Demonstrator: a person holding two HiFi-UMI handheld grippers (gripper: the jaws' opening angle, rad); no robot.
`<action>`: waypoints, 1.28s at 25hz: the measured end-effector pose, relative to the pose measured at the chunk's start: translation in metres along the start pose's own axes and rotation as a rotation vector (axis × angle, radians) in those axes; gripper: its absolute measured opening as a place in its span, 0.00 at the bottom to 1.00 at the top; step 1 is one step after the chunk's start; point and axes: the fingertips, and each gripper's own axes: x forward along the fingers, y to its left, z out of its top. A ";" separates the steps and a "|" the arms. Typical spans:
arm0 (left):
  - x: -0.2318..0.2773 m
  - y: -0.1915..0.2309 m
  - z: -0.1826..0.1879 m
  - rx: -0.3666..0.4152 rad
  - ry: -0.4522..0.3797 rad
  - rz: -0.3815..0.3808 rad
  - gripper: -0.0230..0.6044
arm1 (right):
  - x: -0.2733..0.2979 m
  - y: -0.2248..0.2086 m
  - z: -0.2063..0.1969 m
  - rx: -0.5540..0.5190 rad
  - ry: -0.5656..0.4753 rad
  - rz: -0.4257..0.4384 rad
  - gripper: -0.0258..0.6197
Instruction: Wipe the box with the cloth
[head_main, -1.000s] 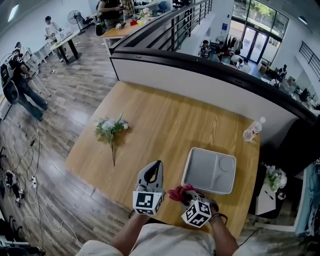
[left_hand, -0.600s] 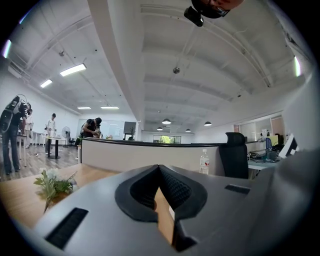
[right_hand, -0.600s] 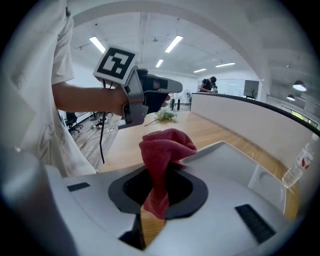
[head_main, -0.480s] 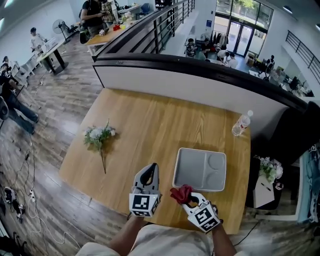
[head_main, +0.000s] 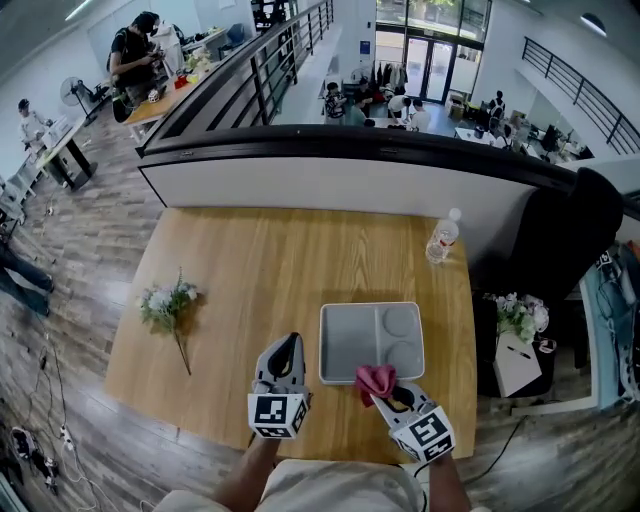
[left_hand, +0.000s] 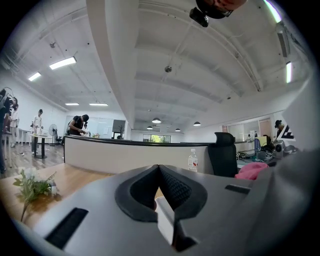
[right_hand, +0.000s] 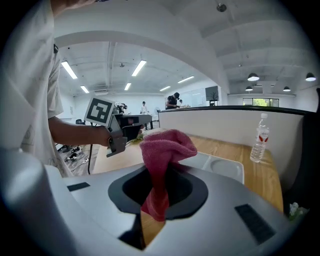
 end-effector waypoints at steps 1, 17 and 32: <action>0.002 -0.002 0.001 0.002 -0.001 -0.007 0.06 | -0.005 -0.008 0.000 0.003 -0.007 -0.023 0.16; 0.009 0.002 0.019 0.027 -0.027 -0.027 0.06 | -0.071 -0.090 0.031 0.052 -0.171 -0.284 0.16; -0.002 0.010 0.028 0.035 -0.046 -0.006 0.06 | -0.096 -0.116 0.060 0.057 -0.337 -0.436 0.16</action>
